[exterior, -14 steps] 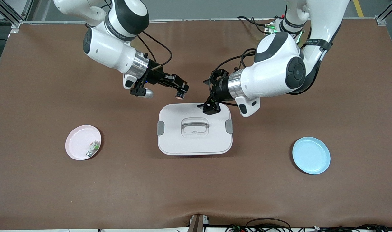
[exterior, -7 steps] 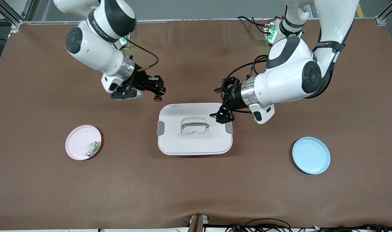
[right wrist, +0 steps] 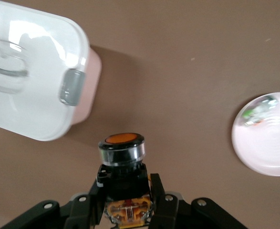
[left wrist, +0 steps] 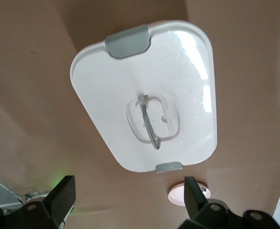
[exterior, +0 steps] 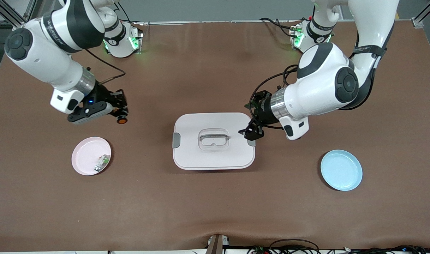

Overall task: Transfer orange switch to right arm and place
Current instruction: 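Carry the switch with the right gripper over the pink plate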

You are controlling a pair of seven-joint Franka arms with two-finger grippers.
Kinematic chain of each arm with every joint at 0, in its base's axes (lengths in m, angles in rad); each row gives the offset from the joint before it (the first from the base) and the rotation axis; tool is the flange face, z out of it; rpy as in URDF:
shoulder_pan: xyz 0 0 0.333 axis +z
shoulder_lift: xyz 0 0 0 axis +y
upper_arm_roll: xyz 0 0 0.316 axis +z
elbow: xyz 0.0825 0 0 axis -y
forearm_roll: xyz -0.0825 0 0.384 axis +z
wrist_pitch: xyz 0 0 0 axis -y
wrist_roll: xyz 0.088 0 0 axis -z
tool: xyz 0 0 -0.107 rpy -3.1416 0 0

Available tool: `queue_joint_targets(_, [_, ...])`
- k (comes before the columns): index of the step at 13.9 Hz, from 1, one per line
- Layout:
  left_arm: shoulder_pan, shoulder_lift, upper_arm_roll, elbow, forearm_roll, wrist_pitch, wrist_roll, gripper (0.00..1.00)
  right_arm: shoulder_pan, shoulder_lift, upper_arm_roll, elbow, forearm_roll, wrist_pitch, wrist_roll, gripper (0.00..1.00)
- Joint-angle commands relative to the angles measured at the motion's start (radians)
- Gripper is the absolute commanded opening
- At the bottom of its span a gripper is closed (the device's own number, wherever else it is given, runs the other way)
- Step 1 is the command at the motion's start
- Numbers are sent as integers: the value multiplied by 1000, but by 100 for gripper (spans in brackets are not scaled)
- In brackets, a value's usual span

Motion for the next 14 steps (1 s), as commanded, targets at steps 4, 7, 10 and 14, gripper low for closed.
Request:
queue_joint_targets(4, [68,-58,-6,-9,52,-95,164,100,-162,32,18,27,-75,-24,-389,1])
queue_joint_targets(7, [125,-88,-3,-10,62,-123,269,100,-233,87,18,53,-105,-20,-598,1])
queue_joint_targets(10, [195,-132,-1,-13,62,-187,408,100,-294,164,20,99,-133,6,-750,7])
queue_joint_targets(14, [290,-167,-3,-12,129,-234,625,100,-378,277,20,113,-133,159,-1038,7])
